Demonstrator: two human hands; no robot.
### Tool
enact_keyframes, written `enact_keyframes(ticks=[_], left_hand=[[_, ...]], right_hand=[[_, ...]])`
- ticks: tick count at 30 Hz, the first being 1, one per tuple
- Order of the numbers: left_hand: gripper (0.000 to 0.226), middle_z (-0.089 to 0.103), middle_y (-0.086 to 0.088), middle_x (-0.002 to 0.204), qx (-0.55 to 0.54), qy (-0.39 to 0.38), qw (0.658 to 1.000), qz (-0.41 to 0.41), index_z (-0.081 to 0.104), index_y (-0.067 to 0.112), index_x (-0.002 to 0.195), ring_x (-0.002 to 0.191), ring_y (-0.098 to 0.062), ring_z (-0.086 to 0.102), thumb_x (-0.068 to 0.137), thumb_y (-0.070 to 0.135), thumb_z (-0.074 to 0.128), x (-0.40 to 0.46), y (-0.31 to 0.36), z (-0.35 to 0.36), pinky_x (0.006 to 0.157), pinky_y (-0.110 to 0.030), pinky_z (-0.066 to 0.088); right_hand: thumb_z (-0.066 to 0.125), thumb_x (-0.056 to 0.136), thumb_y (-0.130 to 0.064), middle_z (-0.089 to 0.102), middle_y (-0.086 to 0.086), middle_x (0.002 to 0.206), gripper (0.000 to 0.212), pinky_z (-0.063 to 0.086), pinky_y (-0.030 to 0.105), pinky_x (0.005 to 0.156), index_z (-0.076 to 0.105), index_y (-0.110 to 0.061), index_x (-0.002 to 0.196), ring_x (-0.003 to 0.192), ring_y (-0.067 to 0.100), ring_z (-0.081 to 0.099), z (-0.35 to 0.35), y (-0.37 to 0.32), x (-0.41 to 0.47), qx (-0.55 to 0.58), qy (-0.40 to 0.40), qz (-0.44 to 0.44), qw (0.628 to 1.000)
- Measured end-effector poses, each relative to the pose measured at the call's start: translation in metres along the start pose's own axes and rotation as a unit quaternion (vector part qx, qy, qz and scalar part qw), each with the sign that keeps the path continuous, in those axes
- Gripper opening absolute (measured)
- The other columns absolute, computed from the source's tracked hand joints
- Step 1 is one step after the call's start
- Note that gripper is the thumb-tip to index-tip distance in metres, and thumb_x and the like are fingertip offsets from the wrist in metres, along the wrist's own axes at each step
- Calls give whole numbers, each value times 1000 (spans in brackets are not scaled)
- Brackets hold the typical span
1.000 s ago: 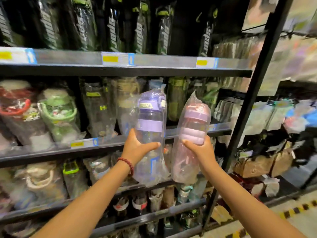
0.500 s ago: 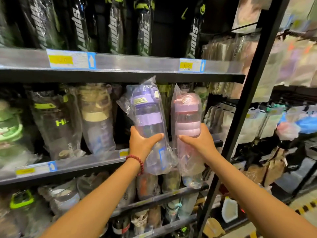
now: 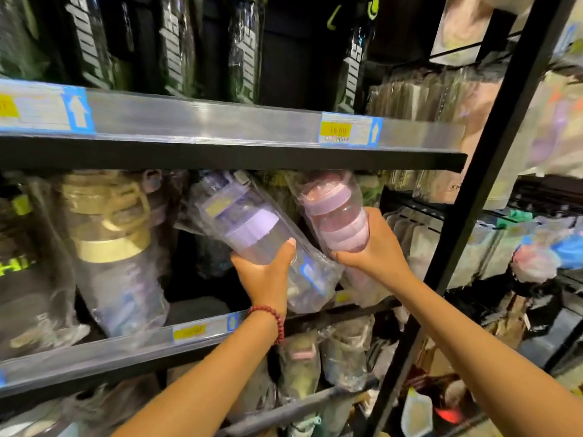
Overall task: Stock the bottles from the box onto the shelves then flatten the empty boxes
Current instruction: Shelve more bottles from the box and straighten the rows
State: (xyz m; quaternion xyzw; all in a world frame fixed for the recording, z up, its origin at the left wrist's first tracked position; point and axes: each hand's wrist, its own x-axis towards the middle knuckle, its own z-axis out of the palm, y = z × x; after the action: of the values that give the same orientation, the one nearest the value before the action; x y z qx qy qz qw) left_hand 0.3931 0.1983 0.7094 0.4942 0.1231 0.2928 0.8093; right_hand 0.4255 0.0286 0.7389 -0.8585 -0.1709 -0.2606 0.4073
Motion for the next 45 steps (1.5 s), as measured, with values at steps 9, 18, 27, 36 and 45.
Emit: enact_keyframes(ticks=[9, 18, 27, 36, 45], left_hand=[[44, 56, -2, 100, 6, 35, 999, -18, 45, 21, 92, 93, -19, 59, 68, 18, 81, 38, -3, 0, 83, -35, 50], [83, 65, -7, 103, 167, 35, 979, 111, 53, 3, 116, 91, -16, 65, 44, 35, 82, 74, -3, -50, 81, -32, 54], [81, 61, 5, 82, 363, -27, 920, 144, 57, -2, 100, 73, -8, 59, 41, 46, 83, 85, 7, -88, 52, 0, 39], [74, 51, 1, 97, 409, 25, 901, 140, 38, 8, 98, 92, -15, 52, 51, 31, 91, 72, 11, -95, 74, -27, 43], [77, 44, 11, 91, 407, 34, 897, 169, 32, 12, 99, 92, -14, 49, 52, 32, 90, 57, 10, -92, 73, -25, 40]], right_hand=[[77, 49, -43, 62, -3, 75, 50, 42, 18, 55, 58, -7, 79, 63, 0, 56, 24, 12, 42, 40, -51, 15, 998], [85, 55, -37, 67, -15, 61, 38, 47, 13, 56, 64, -9, 70, 61, -2, 62, 82, 22, 34, 139, -54, 48, 988], [86, 53, -40, 67, 3, 78, 52, 52, 20, 62, 63, -3, 83, 71, 4, 65, 118, 7, 18, 221, -47, 82, 971], [80, 49, -47, 55, 0, 104, 64, 47, 20, 82, 38, -28, 94, 97, 8, 57, 136, -20, -3, 258, -59, 66, 962], [81, 55, -45, 51, 9, 105, 70, 49, 33, 85, 38, -13, 101, 99, 22, 54, 140, -25, -9, 242, -23, 62, 968]])
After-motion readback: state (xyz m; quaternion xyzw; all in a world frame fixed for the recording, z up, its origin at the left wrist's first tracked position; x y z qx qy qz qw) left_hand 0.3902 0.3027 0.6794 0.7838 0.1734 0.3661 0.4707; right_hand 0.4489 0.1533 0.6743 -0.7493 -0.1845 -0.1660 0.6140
